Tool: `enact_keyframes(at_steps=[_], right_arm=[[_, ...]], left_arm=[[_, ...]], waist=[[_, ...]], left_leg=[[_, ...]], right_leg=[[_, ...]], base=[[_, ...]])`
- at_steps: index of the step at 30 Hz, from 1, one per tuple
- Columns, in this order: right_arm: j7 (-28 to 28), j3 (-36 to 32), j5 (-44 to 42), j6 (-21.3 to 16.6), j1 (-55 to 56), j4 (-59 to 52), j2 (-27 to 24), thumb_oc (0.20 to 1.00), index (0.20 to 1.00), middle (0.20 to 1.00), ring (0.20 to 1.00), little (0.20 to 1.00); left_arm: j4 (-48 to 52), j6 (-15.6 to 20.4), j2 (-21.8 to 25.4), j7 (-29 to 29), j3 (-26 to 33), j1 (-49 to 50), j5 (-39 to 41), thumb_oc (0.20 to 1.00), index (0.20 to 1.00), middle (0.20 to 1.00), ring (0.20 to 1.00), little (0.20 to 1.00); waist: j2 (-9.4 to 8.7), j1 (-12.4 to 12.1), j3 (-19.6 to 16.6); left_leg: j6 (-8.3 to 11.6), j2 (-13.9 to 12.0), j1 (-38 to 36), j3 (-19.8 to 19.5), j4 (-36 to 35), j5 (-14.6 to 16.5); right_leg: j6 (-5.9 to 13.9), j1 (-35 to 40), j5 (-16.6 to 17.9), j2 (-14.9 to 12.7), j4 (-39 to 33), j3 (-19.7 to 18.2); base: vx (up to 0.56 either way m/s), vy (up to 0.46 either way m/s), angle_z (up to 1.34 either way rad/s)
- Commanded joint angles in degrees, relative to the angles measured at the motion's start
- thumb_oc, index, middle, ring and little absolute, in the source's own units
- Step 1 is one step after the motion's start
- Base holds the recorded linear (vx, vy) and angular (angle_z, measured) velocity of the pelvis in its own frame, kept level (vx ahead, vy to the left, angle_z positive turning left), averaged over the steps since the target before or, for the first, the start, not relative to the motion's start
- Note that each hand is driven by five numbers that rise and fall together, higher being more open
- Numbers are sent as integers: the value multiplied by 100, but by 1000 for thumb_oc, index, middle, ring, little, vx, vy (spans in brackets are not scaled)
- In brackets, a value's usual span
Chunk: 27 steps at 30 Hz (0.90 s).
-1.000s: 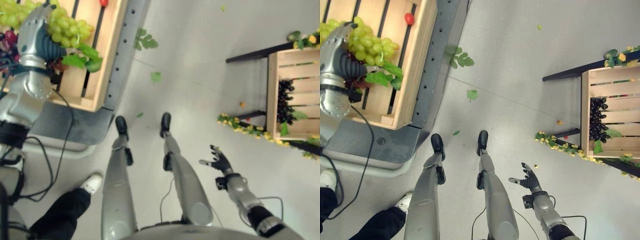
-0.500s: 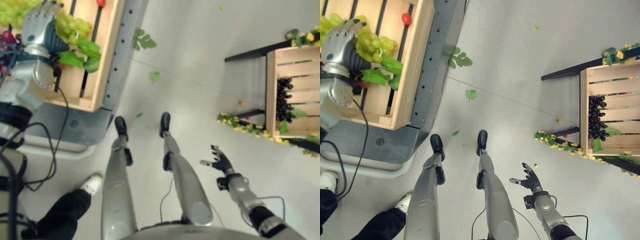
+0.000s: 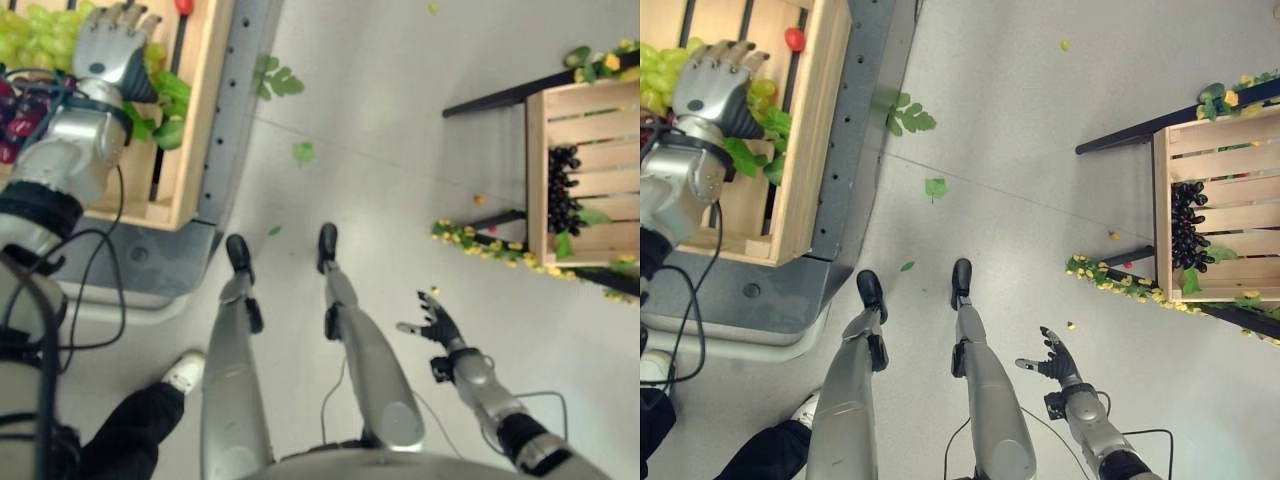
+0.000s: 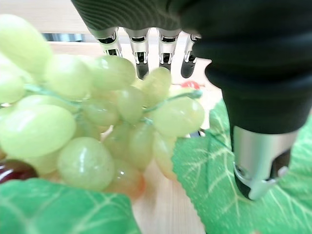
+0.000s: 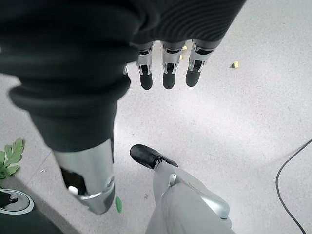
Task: Pick up the fruits from the basket on one side to the basket on the other side
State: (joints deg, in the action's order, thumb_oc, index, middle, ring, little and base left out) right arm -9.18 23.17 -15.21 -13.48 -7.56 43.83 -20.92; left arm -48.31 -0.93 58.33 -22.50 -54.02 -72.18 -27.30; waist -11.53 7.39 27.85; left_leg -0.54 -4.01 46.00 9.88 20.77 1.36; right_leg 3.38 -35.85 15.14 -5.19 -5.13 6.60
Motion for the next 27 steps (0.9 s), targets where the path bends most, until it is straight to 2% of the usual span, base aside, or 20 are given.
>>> enact_keyframes(at_steps=[1,7,13,19,27], right_arm=[[-75,-186,-136,-160,359,-177,-409,1000,1000,1000,1000,1000],[-133,-187,-196,-216,371,-285,-518,1000,1000,1000,1000,1000],[-160,-205,-229,-229,396,-355,-585,1000,1000,1000,1000,1000],[-191,-235,-253,-228,405,-372,-615,1000,1000,1000,1000,1000],[-141,-214,-260,-188,388,-341,-593,1000,1000,1000,1000,1000]], left_arm=[[-472,-95,16,-86,9,-511,-368,1000,1000,1000,1000,1000],[-1139,-181,-196,60,-385,-526,-810,1000,1000,1000,1000,1000],[-1591,-254,-326,192,-461,-371,-1014,1000,1000,1000,1000,1000],[-1982,-284,-370,319,-357,-223,-1022,1000,1000,1000,1000,1000],[-2344,-334,-117,471,6,185,-875,1000,1000,1000,1000,1000]], waist=[[318,31,192],[313,101,193],[286,160,194],[268,183,193],[297,175,194]], left_leg=[[175,436,-1245,-277,-2238,-727],[181,415,-1217,-221,-2203,-717],[181,395,-1178,-186,-2154,-707],[178,376,-1164,-163,-2142,-702],[176,382,-1149,-143,-2092,-680]], right_leg=[[683,492,-448,-103,243,181],[670,416,-437,-88,261,141],[658,360,-427,-66,283,85],[638,318,-422,-51,299,66],[620,277,-422,-41,331,46]], base=[[0,0,0],[-4,4,-5],[-8,1,-4],[0,0,0],[-1,1,-1]])
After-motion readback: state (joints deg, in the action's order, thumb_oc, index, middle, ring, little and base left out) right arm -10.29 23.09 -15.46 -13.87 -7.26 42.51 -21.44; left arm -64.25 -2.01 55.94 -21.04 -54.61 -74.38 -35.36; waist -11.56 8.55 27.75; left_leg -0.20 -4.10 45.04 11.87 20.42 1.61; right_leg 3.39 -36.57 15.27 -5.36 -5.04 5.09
